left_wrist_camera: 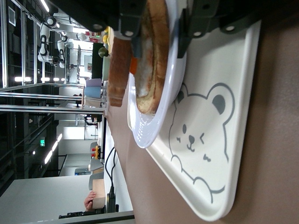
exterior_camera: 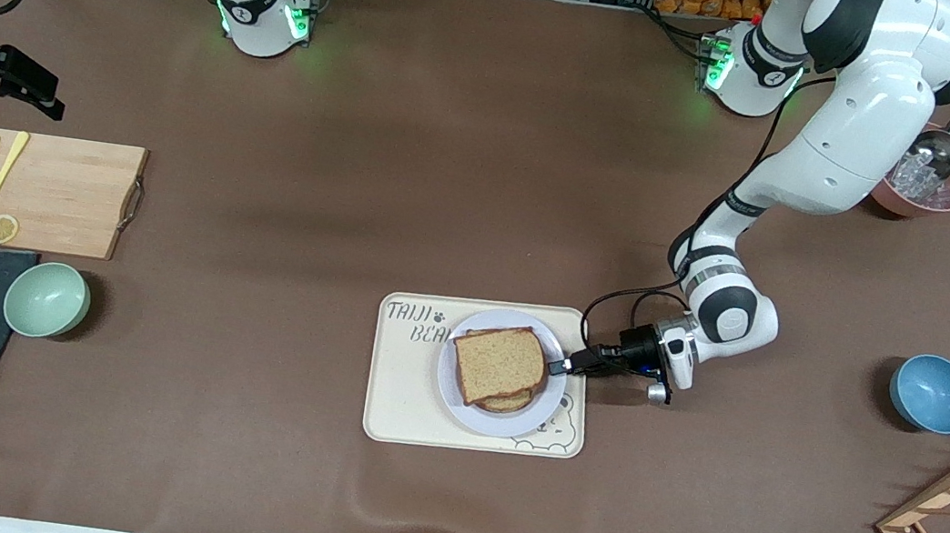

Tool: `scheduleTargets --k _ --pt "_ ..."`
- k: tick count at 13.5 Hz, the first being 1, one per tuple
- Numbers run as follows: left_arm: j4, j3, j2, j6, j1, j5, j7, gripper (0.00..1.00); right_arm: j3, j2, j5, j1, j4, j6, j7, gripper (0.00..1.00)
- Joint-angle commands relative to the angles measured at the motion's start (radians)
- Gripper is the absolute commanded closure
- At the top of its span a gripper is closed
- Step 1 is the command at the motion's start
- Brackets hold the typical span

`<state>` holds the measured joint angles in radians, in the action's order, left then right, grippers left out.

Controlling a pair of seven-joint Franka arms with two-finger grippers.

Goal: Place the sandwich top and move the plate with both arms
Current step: 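Hold the plate on the tray and open the left gripper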

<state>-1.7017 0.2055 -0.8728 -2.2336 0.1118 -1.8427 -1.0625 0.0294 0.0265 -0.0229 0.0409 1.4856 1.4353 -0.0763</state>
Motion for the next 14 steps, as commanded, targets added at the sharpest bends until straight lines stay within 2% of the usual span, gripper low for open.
scheduleTargets --k 1,14 --pt "0.017 -0.018 -0.008 -0.009 0.011 0.034 0.024 0.0 -0.006 -0.017 0.015 -0.01 0.018 0.008 0.015 0.0" --pt "0.01 -0.021 0.038 -0.046 0.006 0.085 0.104 0.0 -0.006 -0.017 0.015 -0.009 0.018 0.008 0.015 0.0"
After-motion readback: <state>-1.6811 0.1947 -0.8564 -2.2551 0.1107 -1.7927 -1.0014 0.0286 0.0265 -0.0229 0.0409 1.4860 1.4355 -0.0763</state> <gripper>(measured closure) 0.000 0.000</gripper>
